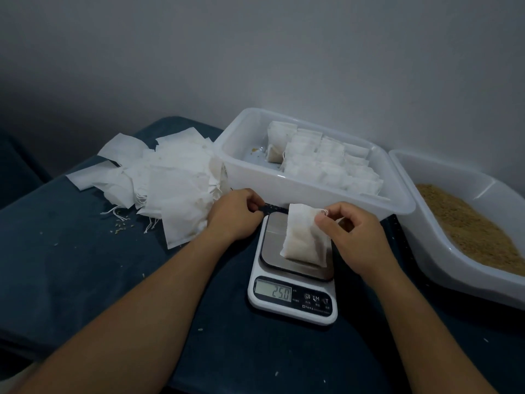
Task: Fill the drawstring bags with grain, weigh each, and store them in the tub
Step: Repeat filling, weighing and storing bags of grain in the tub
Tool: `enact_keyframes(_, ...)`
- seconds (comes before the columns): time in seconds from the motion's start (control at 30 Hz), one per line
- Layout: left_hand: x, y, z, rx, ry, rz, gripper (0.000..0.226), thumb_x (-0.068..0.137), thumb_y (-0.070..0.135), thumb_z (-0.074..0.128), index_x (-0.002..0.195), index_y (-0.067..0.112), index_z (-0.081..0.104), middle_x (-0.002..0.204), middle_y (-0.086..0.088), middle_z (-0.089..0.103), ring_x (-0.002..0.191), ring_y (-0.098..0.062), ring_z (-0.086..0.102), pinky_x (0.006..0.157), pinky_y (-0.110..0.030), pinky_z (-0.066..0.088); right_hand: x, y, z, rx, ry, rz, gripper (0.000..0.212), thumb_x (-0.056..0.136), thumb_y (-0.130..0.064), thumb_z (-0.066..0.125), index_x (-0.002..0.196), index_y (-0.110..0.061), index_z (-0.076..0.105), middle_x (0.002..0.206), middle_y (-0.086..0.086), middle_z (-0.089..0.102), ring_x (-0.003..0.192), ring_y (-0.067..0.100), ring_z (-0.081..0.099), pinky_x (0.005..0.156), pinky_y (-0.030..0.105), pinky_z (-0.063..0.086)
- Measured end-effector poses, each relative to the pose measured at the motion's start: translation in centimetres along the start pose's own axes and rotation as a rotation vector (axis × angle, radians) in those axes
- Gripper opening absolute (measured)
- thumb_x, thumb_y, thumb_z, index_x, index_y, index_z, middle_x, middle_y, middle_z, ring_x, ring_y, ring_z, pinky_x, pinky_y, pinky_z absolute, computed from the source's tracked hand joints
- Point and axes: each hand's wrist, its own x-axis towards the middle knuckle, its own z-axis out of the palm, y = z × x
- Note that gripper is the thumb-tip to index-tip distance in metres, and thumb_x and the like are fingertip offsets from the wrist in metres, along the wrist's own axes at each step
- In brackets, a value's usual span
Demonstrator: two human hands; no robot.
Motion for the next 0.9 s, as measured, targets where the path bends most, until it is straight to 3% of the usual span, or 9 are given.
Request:
enact_keyframes(0.17,-0.2,0.1,-0.1,0.016,0.001,-0.013,0.012,0.087,0.031,0.071,0.088,0.041,0.065,0.083,0.021,0.066,0.082,-0.003,0.063,0.072,-0.026,0.052,0.5,-5.9,-0.8,-0.027,-0.112,-0.169,0.012,0.099,-0.035,0.069,0.087,-0.036,0.068,0.080,-0.010,0.068,0.068,0.011,0.062,0.064,0.034,0.055)
enact_keyframes(0.27,-0.3,0.3,0.0,0.061,0.007,0.013,0.024,0.088,0.033,0.066,0.070,0.038,0.051,0.068,0.021,0.054,0.068,-0.003,0.053,0.055,-0.023,0.036,2.2,-9.6,-0.9,-0.089,-0.134,-0.269,0.010,0.100,-0.037,0.066,0.090,-0.037,0.066,0.086,-0.015,0.070,0.072,0.013,0.068,0.063,0.023,0.055)
enact_keyframes(0.37,-0.2,0.2,0.1,0.044,0.006,0.002,0.023,0.090,0.038,0.071,0.074,0.039,0.054,0.073,0.022,0.058,0.071,-0.004,0.057,0.058,-0.021,0.040,5.3,-12.5,-0.8,-0.042,-0.075,-0.314,0.009,0.101,-0.032,0.066,0.093,-0.031,0.068,0.082,-0.013,0.070,0.064,0.012,0.069,0.055,0.018,0.051)
enact_keyframes(0.43,-0.2,0.0,0.1,0.009,0.001,-0.018,0.010,0.089,0.037,0.072,0.086,0.041,0.064,0.081,0.024,0.063,0.078,-0.002,0.061,0.068,-0.022,0.049,8.2,-13.4,-0.4,0.029,-0.040,-0.284,0.011,0.102,-0.026,0.068,0.091,-0.025,0.069,0.078,-0.010,0.070,0.060,0.014,0.070,0.053,0.020,0.052)
enact_keyframes(0.5,-0.3,-0.1,0.2,-0.003,0.001,-0.019,0.011,0.089,0.035,0.072,0.097,0.042,0.067,0.083,0.025,0.063,0.080,-0.001,0.060,0.067,-0.021,0.048,11.5,-13.7,0.3,0.087,-0.065,-0.218,0.012,0.103,-0.022,0.067,0.092,-0.020,0.069,0.076,-0.007,0.069,0.062,0.020,0.073,0.056,0.023,0.054)
enact_keyframes(0.67,-0.4,-0.1,0.3,-0.013,-0.009,-0.015,0.014,0.090,0.036,0.069,0.097,0.046,0.064,0.092,0.026,0.066,0.086,0.000,0.060,0.065,-0.018,0.043,19.1,-11.0,3.7,0.051,-0.177,-0.031,0.012,0.105,-0.017,0.061,0.095,-0.014,0.064,0.087,0.006,0.072,0.077,0.025,0.079,0.079,0.043,0.066)
enact_keyframes(0.73,-0.4,-0.1,0.3,-0.027,-0.010,-0.022,0.013,0.090,0.037,0.069,0.094,0.047,0.062,0.090,0.027,0.066,0.084,0.004,0.060,0.065,-0.015,0.044,21.1,-9.2,5.2,-0.039,-0.194,0.025,0.011,0.106,-0.017,0.059,0.097,-0.012,0.064,0.085,0.007,0.076,0.079,0.023,0.079,0.083,0.042,0.065)
enact_keyframes(0.83,-0.4,-0.2,0.5,-0.036,-0.004,-0.029,0.013,0.089,0.038,0.069,0.093,0.048,0.062,0.090,0.026,0.067,0.087,0.004,0.061,0.074,-0.020,0.051,23.2,-6.9,6.9,-0.123,-0.193,0.116,0.013,0.106,-0.015,0.057,0.095,-0.012,0.063,0.083,0.008,0.077,0.074,0.018,0.079,0.072,0.031,0.065)
enact_keyframes(0.9,-0.4,-0.3,0.6,-0.035,0.003,-0.030,0.013,0.089,0.038,0.068,0.093,0.048,0.062,0.089,0.026,0.067,0.085,0.005,0.061,0.074,-0.020,0.051,24.4,-5.6,7.7,-0.125,-0.193,0.186,0.016,0.106,-0.010,0.056,0.091,-0.011,0.063,0.080,0.010,0.076,0.076,0.021,0.079,0.072,0.032,0.065)
